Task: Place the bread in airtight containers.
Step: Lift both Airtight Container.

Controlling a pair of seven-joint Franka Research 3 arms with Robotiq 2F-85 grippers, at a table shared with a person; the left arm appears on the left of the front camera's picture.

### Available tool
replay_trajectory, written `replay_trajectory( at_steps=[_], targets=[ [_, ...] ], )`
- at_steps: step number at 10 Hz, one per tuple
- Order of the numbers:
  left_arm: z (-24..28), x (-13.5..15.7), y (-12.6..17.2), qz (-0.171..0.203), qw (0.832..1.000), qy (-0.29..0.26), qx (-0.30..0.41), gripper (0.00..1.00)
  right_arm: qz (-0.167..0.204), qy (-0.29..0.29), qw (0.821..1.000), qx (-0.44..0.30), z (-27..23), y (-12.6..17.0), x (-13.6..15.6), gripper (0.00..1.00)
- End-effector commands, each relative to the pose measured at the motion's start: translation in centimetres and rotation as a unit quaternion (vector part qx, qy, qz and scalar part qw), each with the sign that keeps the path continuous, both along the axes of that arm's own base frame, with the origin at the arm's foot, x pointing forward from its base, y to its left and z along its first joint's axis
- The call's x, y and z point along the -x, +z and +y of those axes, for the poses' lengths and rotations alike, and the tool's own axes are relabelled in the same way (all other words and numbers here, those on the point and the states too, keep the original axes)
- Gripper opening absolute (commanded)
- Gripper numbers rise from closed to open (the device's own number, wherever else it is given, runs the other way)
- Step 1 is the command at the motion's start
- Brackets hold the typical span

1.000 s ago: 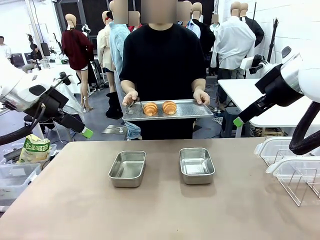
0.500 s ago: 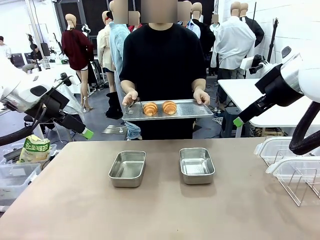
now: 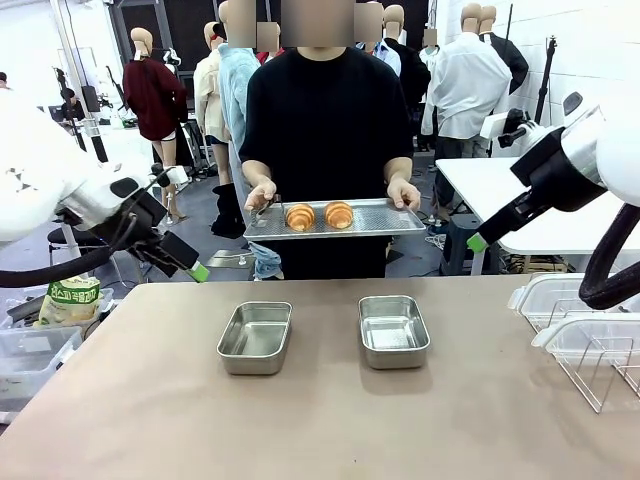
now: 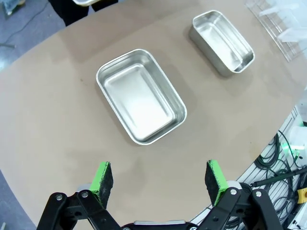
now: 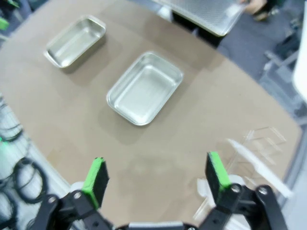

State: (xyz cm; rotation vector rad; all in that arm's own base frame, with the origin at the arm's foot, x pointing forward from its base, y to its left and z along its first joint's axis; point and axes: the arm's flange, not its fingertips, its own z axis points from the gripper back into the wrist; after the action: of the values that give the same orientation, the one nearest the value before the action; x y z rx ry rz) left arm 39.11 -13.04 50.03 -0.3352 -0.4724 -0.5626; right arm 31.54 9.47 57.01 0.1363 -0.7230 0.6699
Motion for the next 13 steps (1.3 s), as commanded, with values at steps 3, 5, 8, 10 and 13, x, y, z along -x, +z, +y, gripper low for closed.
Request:
replay_trajectory(
  at_steps=[3,5,8,10,13],
  targets=[
    [-1.4,-5.0,-4.8,0.067,0.993,0.096,-0.028,1.00,0.012,-0.169,0.979,0.117,2.6,1.5,-3.6,1.00],
    [-2.3,-7.9,-7.3,0.114,0.985,0.125,-0.038,1.00,0.098,-0.163,0.975,0.117,4.8,-1.6,-6.5,1.00],
    [-3.6,-10.3,-9.8,0.133,0.979,0.149,-0.047,1.00,0.176,-0.147,0.968,0.107,5.4,-6.2,-10.2,1.00],
    [-4.0,-11.1,-10.7,0.151,0.971,0.177,-0.046,1.00,0.199,-0.161,0.963,0.087,5.7,-9.1,-11.5,1.00],
    [-2.1,-11.6,-10.6,0.146,0.963,0.223,-0.044,1.00,0.202,-0.154,0.962,0.104,5.3,-10.0,-11.6,1.00]
  ],
)
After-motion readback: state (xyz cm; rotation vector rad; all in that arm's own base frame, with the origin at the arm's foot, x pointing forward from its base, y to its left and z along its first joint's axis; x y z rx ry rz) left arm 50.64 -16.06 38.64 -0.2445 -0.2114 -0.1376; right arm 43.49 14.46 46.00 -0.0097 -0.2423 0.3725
